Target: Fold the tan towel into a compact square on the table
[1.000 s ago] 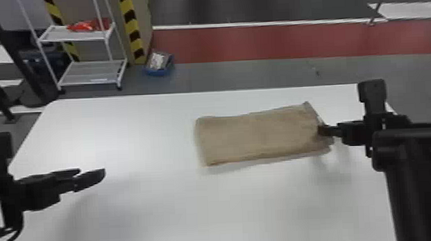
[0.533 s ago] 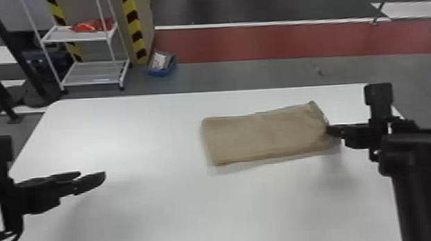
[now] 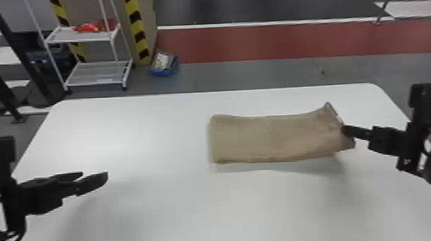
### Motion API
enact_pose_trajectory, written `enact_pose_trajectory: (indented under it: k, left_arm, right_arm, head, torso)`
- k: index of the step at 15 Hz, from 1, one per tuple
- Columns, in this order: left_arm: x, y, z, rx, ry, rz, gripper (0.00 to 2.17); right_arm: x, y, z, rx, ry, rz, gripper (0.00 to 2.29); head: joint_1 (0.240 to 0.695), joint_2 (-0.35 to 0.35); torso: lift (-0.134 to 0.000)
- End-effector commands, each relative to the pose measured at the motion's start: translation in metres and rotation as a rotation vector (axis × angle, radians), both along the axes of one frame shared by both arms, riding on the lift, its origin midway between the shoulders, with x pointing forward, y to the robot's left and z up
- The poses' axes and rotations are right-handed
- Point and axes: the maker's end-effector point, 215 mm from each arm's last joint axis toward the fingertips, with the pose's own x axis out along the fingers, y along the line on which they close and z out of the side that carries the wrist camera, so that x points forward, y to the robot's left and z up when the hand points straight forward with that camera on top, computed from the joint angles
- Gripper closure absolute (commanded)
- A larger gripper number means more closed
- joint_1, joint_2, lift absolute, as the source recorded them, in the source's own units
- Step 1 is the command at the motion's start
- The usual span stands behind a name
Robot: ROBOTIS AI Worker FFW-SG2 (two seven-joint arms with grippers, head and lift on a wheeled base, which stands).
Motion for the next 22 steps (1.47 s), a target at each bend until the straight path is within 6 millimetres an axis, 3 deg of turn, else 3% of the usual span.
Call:
enact_pose_trajectory:
  k: [1,3,6,10,16,20,22]
  left_arm:
    - [0.000,-0.004,0.001,0.001,0.000,-0.006,0.09]
    - [0.001,-0.007,0.003,0.001,-0.006,-0.011,0.09]
    - [0.000,-0.008,0.004,0.003,-0.006,-0.011,0.09]
    - [-0.002,-0.010,0.002,0.001,0.006,-0.011,0.09]
    - [-0.007,-0.005,0.000,0.009,0.015,-0.002,0.09]
    - [-0.009,0.001,-0.001,0.010,0.017,0.005,0.09]
    - [-0.011,0.000,-0.003,0.006,0.020,0.003,0.09]
  right_arm:
    - [-0.021,-0.014,0.008,0.076,0.002,-0.048,1.74]
    - [-0.030,-0.026,0.019,0.138,-0.008,-0.077,1.74]
    - [-0.035,-0.066,0.055,0.176,-0.070,-0.137,1.74]
    - [-0.025,-0.047,0.077,0.235,-0.120,-0.100,1.74]
    - [0.001,0.046,0.102,0.203,-0.143,0.088,1.74]
    - [-0.012,0.122,0.112,0.155,-0.132,0.248,1.74]
    - [-0.025,0.157,0.102,0.118,-0.107,0.318,1.74]
  head:
    - [0.695,0.000]
    - [0.695,-0.013]
    - [0.695,-0.050]
    - [0.695,-0.081]
    - [0.695,-0.021]
    - [0.695,0.060]
    - [0.695,0.115]
  torso:
    - [-0.123]
    - [-0.123]
    - [-0.123]
    - [-0.123]
    - [-0.123]
    - [-0.123]
    - [-0.123]
